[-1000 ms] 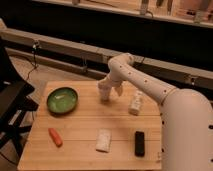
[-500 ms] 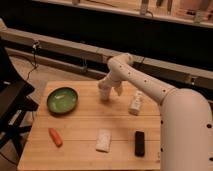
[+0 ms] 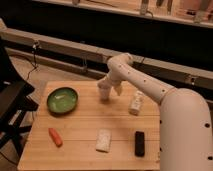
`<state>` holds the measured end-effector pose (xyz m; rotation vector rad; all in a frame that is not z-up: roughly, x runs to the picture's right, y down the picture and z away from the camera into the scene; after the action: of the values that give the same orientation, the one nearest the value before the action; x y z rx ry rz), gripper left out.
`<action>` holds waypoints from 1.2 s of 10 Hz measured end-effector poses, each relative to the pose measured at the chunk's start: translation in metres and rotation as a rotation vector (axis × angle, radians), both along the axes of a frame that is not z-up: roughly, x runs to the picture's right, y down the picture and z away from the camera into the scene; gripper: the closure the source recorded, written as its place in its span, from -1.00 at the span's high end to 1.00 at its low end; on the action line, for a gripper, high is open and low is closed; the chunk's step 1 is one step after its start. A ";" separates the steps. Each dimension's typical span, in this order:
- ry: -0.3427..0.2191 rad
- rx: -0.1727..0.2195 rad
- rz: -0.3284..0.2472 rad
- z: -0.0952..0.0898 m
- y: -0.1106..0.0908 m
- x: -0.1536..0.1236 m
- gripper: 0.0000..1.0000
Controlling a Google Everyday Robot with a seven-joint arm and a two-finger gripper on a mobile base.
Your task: Pick up the ceramic cup
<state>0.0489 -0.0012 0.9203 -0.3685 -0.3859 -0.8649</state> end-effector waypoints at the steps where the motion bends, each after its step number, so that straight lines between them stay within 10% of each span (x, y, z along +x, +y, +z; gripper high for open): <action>1: 0.000 -0.001 0.000 0.000 0.000 0.000 0.20; 8: -0.033 -0.001 0.009 -0.004 -0.004 0.002 -0.98; 12: -0.036 0.003 0.004 -0.025 -0.028 0.003 -1.00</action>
<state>0.0518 -0.0292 0.8950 -0.3493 -0.4184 -0.8688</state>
